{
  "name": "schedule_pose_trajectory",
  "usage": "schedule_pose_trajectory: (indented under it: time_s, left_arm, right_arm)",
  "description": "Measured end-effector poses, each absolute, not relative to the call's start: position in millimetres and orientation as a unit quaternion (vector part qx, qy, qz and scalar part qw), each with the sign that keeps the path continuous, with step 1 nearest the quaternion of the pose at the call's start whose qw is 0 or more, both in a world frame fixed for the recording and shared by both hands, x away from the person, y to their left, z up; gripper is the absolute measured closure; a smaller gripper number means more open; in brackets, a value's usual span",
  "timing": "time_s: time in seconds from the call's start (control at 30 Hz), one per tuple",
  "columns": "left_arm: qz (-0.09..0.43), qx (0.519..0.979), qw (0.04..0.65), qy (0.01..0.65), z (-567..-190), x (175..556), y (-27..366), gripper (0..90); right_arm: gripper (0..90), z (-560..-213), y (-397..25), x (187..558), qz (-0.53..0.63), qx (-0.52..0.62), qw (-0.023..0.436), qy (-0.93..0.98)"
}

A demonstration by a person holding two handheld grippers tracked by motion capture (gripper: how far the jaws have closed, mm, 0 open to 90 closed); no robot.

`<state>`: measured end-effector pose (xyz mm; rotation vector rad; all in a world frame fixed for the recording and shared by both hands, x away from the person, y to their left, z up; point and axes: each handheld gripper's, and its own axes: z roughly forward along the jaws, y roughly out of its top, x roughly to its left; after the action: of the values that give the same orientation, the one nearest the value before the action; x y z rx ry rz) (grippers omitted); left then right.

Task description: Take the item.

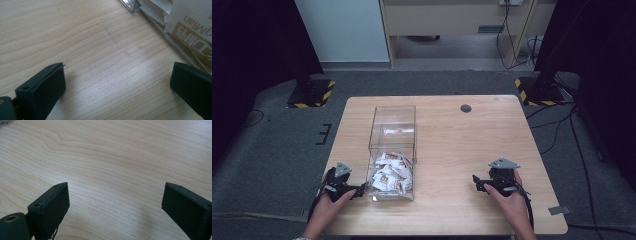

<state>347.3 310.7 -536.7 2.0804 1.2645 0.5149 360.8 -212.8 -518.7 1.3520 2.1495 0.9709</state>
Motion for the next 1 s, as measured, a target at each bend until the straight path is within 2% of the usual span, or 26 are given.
schedule_pose_trajectory:
  time_s: [1.0]
  left_arm:
    - [0.195,0.793,0.321,0.48,-536.7,347.6,310.9,0.0]
  right_arm:
    - [13.9,-487.7,-179.7,358.0,0.352,0.434,0.203,0.804]
